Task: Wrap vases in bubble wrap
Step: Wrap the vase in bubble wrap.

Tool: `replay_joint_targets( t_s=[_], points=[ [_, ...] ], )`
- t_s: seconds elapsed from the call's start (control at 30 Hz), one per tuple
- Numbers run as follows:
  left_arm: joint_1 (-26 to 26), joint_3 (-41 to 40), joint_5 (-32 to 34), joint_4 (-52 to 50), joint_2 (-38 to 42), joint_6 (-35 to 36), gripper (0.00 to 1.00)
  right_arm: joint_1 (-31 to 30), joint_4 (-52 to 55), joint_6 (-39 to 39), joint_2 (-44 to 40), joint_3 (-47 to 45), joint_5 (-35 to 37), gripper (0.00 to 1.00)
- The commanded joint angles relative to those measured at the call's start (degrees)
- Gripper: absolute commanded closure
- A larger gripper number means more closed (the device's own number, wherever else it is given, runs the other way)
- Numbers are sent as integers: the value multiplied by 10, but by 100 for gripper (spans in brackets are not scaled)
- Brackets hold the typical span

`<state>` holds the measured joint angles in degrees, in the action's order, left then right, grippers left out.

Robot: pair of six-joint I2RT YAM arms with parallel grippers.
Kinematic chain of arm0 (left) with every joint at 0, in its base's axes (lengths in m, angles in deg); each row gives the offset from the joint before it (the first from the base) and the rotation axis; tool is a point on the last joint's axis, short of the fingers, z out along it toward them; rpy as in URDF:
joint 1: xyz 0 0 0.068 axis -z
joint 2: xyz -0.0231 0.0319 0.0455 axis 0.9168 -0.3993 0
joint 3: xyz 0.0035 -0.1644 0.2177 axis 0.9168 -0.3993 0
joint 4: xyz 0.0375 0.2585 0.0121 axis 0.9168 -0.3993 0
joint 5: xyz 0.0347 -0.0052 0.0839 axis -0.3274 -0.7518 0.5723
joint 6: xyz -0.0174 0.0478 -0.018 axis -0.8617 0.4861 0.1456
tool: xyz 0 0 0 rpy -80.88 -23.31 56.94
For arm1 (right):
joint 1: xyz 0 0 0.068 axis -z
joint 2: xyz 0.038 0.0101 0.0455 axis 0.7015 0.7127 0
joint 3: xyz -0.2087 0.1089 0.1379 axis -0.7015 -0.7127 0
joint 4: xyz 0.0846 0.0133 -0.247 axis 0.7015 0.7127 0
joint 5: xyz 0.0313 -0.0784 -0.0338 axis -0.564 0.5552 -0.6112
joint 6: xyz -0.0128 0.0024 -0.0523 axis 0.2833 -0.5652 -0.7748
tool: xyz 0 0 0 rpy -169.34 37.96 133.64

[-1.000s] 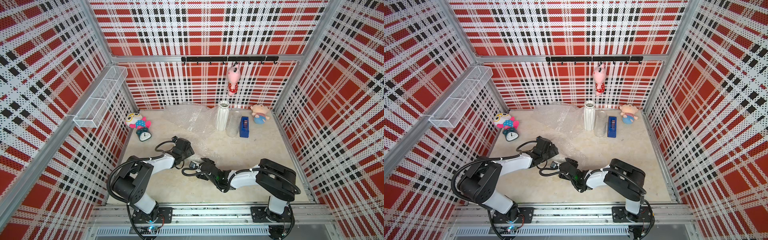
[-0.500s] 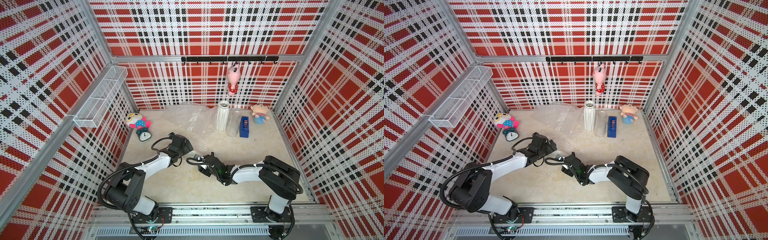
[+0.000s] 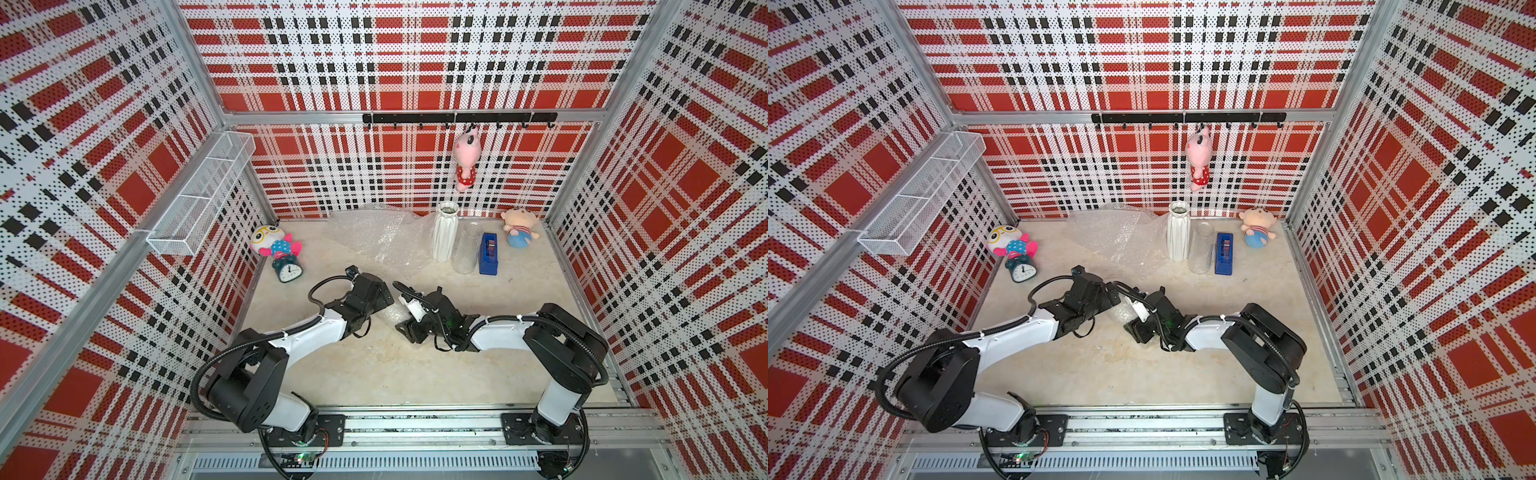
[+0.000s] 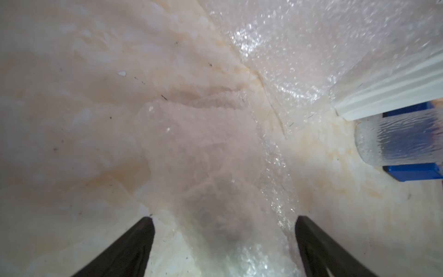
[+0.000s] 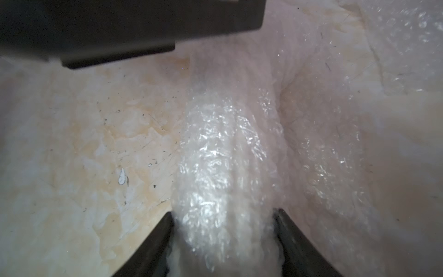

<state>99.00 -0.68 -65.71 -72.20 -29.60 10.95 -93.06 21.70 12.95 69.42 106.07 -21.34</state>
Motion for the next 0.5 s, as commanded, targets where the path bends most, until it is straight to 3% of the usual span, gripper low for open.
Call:
replay_joint_targets(
  t_s=[0.0, 0.3, 0.47],
  points=[
    [12, 21, 15, -21, -28, -10, 6, 6, -20, 103, 1, -24, -60, 42],
    [30, 53, 14, -36, -102, -2, 13, 15, -71, 187, 6, -43, -55, 41],
    [32, 62, 21, -36, -130, 4, 20, 15, -39, 159, -11, -34, -22, 30]
  ],
)
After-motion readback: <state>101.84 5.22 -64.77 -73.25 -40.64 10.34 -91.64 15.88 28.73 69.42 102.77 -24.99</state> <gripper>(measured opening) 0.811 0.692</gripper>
